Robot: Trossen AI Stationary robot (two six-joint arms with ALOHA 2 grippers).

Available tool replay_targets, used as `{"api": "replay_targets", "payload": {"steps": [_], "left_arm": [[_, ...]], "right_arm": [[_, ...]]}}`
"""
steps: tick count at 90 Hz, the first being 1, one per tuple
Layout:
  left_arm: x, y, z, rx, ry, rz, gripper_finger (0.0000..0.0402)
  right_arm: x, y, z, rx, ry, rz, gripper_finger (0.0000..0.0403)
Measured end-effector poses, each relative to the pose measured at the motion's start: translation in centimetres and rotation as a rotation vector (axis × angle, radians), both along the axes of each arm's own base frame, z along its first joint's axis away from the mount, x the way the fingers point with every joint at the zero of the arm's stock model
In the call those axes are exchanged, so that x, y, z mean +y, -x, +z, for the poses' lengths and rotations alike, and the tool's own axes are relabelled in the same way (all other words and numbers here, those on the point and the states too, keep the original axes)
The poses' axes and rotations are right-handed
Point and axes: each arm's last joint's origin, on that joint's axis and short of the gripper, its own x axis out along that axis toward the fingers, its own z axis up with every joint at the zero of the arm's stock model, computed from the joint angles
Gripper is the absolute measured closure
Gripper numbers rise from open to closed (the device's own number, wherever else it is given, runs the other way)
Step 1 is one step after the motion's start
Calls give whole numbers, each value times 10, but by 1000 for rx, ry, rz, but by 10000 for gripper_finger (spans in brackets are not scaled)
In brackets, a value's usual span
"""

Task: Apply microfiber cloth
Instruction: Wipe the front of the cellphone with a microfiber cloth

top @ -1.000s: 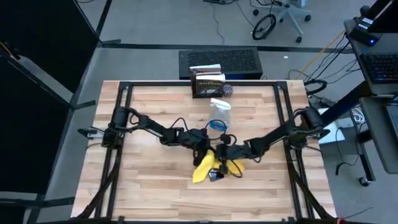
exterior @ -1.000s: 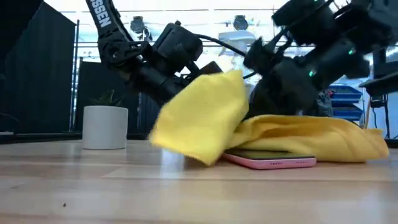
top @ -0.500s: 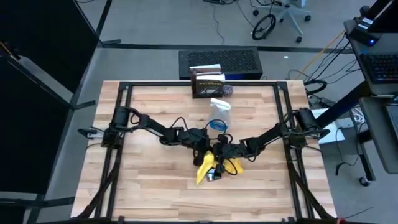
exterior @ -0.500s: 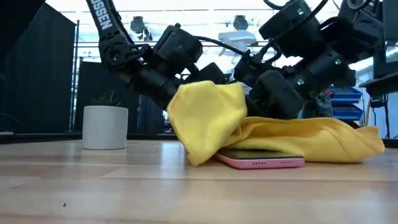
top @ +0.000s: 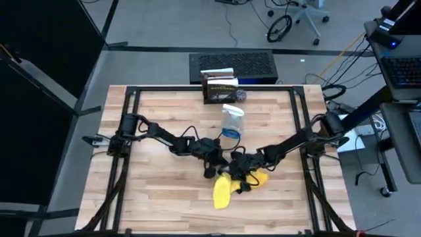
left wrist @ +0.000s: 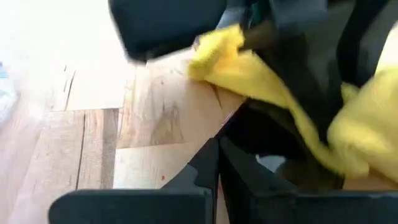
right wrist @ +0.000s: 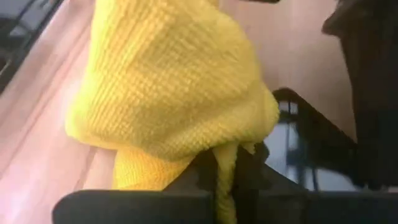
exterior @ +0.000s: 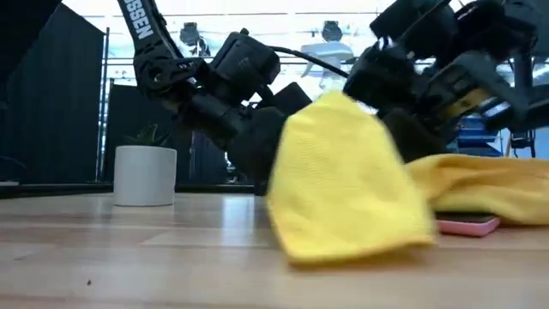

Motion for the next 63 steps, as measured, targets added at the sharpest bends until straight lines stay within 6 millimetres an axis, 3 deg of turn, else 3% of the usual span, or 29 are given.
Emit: {"api": "replay_targets", "payload": {"steps": [10, 26, 34, 50, 63], "left_arm": [[0, 0, 0, -1, -3, 4, 402], [1, 0, 0, -4, -5, 7, 402], [1, 0, 0, -6, -5, 8, 402], [1, -1, 1, -14, -5, 9, 402], [1, -1, 1, -16, -6, 10, 402]], "right_arm": [[-3, 10, 24, -16, 26, -23, 401], [-11, 8, 42, -141, 133, -191, 401], [-14, 2, 33, -147, 167, -225, 401], [-17, -16, -4, -142, 146, -266, 401], [-15, -19, -27, -82, 147, -276, 401]]}}
